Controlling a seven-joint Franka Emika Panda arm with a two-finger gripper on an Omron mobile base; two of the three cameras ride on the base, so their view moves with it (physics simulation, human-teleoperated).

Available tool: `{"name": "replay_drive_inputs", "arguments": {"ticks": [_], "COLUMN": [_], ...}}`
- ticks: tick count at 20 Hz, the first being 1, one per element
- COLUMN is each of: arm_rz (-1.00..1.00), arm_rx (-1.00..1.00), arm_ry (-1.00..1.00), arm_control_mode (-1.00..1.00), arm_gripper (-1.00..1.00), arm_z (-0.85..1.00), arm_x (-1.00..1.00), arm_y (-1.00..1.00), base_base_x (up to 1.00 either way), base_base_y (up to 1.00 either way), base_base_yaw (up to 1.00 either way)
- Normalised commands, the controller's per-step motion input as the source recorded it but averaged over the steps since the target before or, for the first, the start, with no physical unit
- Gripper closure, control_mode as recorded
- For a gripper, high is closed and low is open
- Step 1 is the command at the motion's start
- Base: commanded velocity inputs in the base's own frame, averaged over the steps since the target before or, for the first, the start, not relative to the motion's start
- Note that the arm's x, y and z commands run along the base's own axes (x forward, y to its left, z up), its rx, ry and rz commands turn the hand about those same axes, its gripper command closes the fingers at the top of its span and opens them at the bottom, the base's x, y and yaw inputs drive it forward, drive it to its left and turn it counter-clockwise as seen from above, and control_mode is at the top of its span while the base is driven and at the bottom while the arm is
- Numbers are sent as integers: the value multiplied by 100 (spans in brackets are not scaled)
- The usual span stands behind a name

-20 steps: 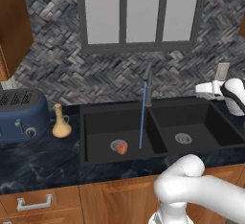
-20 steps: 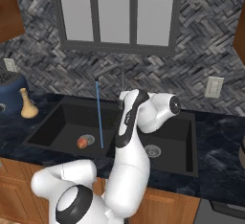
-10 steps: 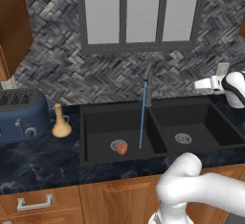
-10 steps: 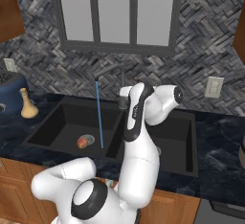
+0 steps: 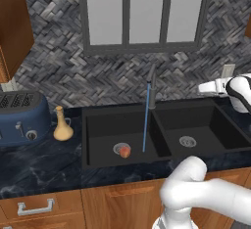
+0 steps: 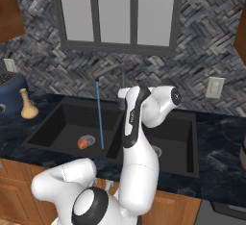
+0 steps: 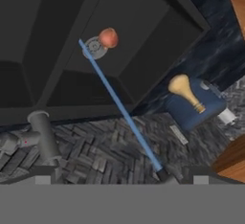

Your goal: Turn on the sink faucet. Then move the onion from the counter to the sink. Turn off the sink. Move the vegetable from the sink to the pot next to the stove. Finally move the pot to the rear left burner.

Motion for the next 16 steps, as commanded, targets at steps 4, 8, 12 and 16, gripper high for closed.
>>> {"name": "replay_drive_inputs", "arguments": {"ticks": [4,8,12,16], "arm_rz": [-6,-12,-10,-10], "arm_rx": [2,13,19,21], "arm_ry": [5,22,29,22], "arm_control_mode": [-100,-100,-100,-100], "arm_gripper": [-100,-100,-100,-100], "arm_z": [0,0,0,0], "arm_x": [0,-2,-18,-34], "arm_y": [0,0,-6,-1], "base_base_x": [0,0,0,0], "base_base_y": [0,0,0,0], "base_base_yaw": [0,0,0,0]}}
